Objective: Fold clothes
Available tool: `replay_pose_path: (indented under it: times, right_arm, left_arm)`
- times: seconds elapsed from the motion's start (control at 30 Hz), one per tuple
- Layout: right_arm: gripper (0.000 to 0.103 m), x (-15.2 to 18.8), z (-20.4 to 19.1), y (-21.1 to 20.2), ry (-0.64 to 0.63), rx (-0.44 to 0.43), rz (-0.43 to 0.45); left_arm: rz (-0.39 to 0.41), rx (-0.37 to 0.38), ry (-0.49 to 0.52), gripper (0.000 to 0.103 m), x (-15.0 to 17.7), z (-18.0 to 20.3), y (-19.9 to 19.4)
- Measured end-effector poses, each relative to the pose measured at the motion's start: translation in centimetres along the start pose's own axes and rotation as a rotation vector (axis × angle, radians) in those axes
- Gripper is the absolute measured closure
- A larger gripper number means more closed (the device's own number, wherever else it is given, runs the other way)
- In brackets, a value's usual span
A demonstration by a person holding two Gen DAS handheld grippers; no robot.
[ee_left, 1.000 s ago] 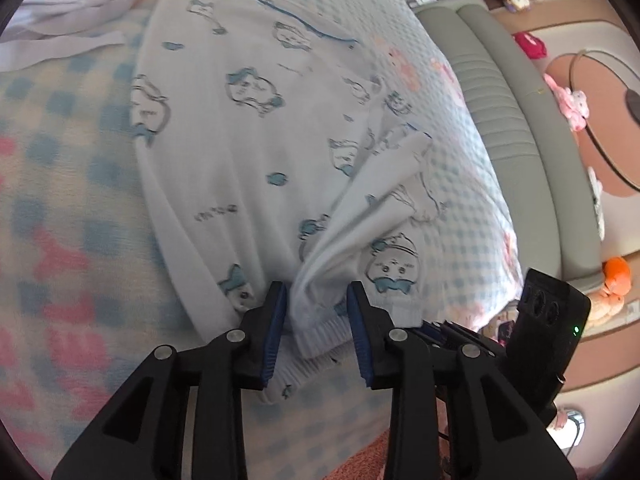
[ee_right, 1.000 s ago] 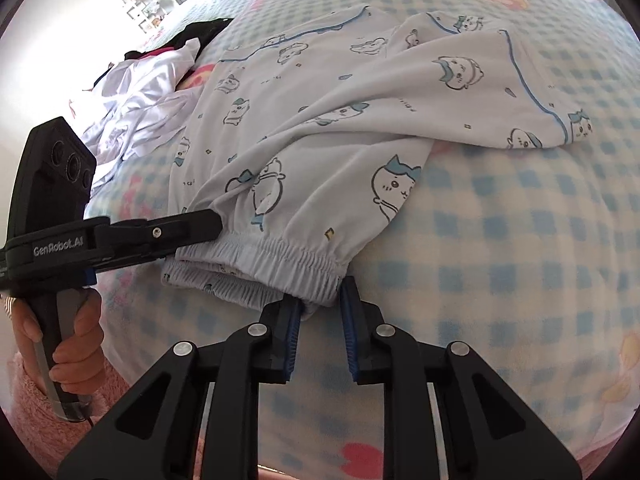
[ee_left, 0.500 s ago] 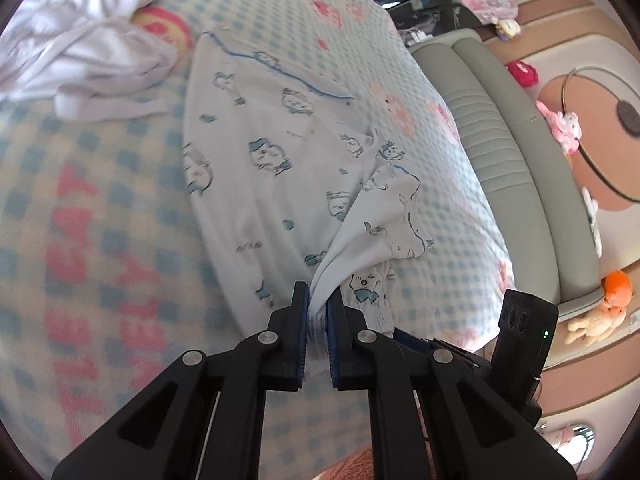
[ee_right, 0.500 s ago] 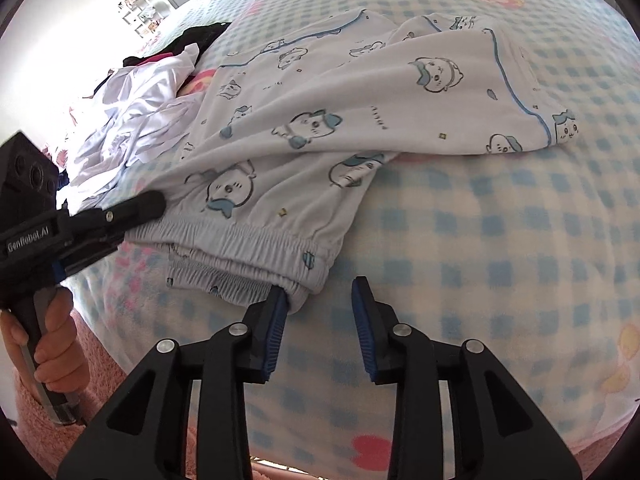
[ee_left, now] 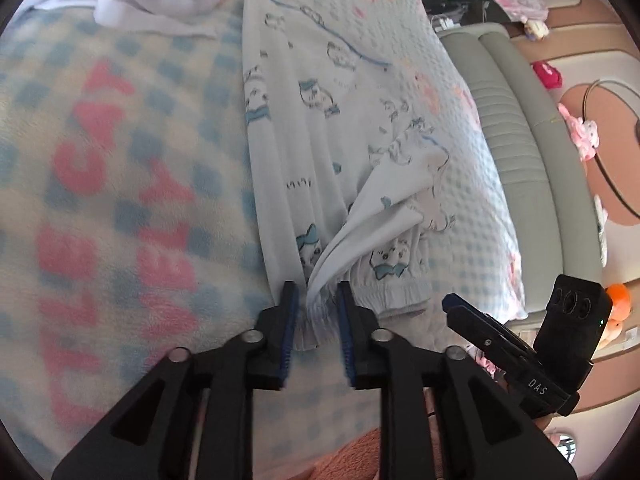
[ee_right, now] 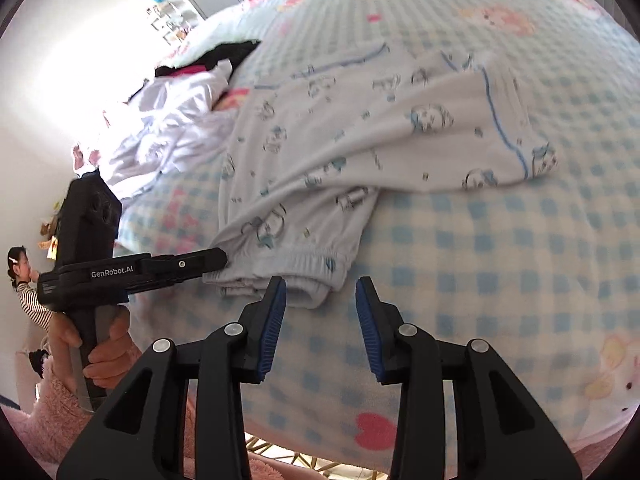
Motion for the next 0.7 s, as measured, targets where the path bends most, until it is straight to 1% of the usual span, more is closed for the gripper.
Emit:
replay_pose_path:
  times: [0.07,0.13,0.2,0.23,0.3,0.33,0.37,0.4,0.5,0.57,0.6,0.63,0.67,0.7]
  right_arm:
    - [0.065,-0.8,-0.2,-0.2,0.029,-0.046,-0.001]
    - [0.061,-1.5,-0.3,0.2,0.069,-0.099,-0.023]
    - [0.06,-1.5,0.2,2.2,0.093,-0.114,-0.09]
    - [0.06,-1.4,0.5,3.2,0.103,-0.113,-0.12]
    - [0.06,-1.1,0.8,4.6,0.136,-0.129,-0.16]
    - [0.06,-0.9,1.0,5.1,0.157,-0.143,-0.177]
    - [0.06,-0.8,1.2,5.6,0.175,-0.156,-0.189]
    - [0.06,-0.9,1.3,5.9,0.189,-0.168,-0.191]
    - [0.054,-1.0,1.6,6.9,0.232,-0.223,-0.205]
    - [0.054,-1.1,2.1,7.8,0.263,-0.242,-0.219]
    - [0.054,-1.2,2.1,8.0,0.269,-0.247,-0.22]
    - [0.059,-1.2,2.0,8.2,0.267,-0.245,-0.219]
    - [0.064,-1.2,1.8,8.3,0.256,-0.241,-0.216]
    - [0.074,-1.1,1.4,8.2,0.23,-0.233,-0.209]
  left_arm:
    - [0.013,-0.01,-0.002,0.063,-0.3,-0.5,-0.5]
    - [0.01,-0.007,-0.019,0.063,-0.4,-1.0,-0.5]
    - [-0.004,0.008,-0.039,0.059,-0.2,-1.2,0.1]
    - [-0.01,0.004,-0.036,0.059,-0.1,-1.3,0.3]
    - [-0.02,-0.007,-0.023,0.056,-0.1,-1.3,0.4]
    - [-0.026,-0.001,-0.015,0.054,-0.1,-1.1,0.5]
    - [-0.037,0.005,-0.01,0.051,-0.1,-1.0,0.6]
    - [-0.051,0.009,-0.007,0.05,-0.1,-1.0,0.8]
    - [-0.065,0.001,-0.011,0.05,-0.6,-1.0,1.4]
    - [-0.062,-0.005,-0.018,0.05,-1.0,-1.0,1.8]
    - [-0.062,0.007,-0.021,0.05,-1.1,-0.8,2.0]
    - [-0.064,0.029,-0.024,0.05,-1.0,-0.5,2.3]
    - [-0.065,0.05,-0.026,0.052,-1.0,-0.2,2.5]
    - [-0.068,0.066,-0.017,0.058,-0.9,0.2,2.6]
Point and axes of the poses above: each gripper's, at about its wrist camera, not at the fingertips, and y roughly the way its jaws point, z to its right, x to its underside, the point moved 9 cm from there along y, roughly the way its jaws point, and after that the axes turned 8 degrees about y, right-handed, at the moved point
